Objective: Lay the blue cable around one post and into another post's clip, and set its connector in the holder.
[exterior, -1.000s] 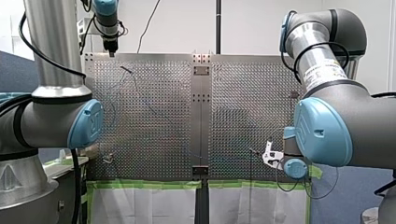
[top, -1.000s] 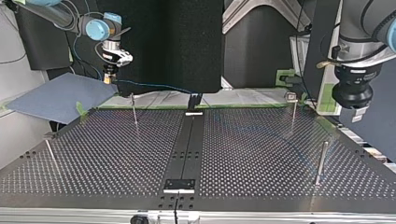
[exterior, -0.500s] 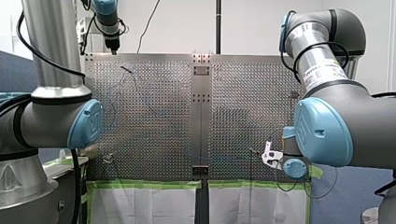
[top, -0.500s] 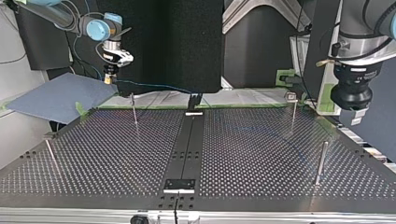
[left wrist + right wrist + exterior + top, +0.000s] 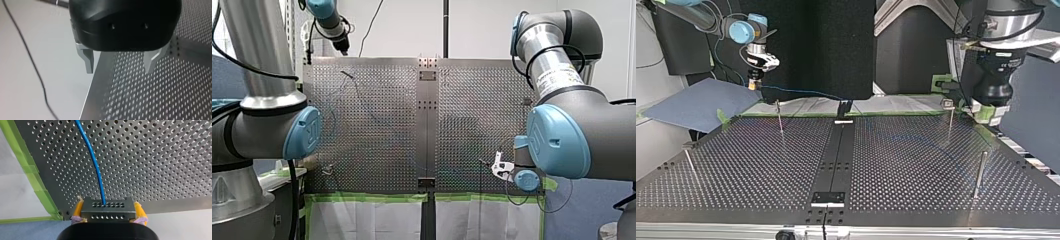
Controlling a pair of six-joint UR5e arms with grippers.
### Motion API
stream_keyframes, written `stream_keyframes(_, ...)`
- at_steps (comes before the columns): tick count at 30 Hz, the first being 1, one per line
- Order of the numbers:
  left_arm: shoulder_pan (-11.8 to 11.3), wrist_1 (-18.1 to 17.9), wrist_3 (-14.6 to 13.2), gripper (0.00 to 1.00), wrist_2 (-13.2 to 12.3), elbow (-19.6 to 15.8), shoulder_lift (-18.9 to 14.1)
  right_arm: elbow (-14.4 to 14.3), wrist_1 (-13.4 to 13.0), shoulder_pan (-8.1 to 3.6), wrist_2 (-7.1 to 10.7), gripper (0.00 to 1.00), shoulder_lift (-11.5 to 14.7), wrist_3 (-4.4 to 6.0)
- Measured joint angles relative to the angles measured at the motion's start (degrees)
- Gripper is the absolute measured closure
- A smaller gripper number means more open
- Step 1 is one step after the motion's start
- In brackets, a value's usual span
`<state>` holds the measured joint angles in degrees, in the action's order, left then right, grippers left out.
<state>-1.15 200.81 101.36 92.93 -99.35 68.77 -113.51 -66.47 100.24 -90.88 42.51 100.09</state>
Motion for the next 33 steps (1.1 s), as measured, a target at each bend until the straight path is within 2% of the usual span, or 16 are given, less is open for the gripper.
stream_keyframes(6, 2.1, -3.2, 0.7, 0.03, -3.2, -3.2, -0.1, 0.0, 0.1, 0.05, 0.00, 1.00, 0.0, -0.05)
stream_keyframes(11, 4.2, -5.8, 1.7, 0.03, -5.8, -5.8, 1.1, 0.0, 0.0, 0.05, -0.14, 1.00, 0.0, -0.09)
stream_keyframes(16, 6.4, -8.0, 0.5, 0.03, -7.2, -8.0, 3.2, 0.0, 0.0, 0.06, -0.23, 1.00, 0.0, -0.15)
stream_keyframes(21, 8.7, -10.3, -0.7, 0.03, -5.6, -10.3, 5.5, 0.3, 0.3, -0.07, -0.35, 1.00, 0.1, -0.22)
stream_keyframes(33, 15.4, -17.0, 1.0, 0.03, 1.0, -17.0, 12.2, 0.5, 0.4, 0.15, -0.44, 1.00, 0.1, -0.71)
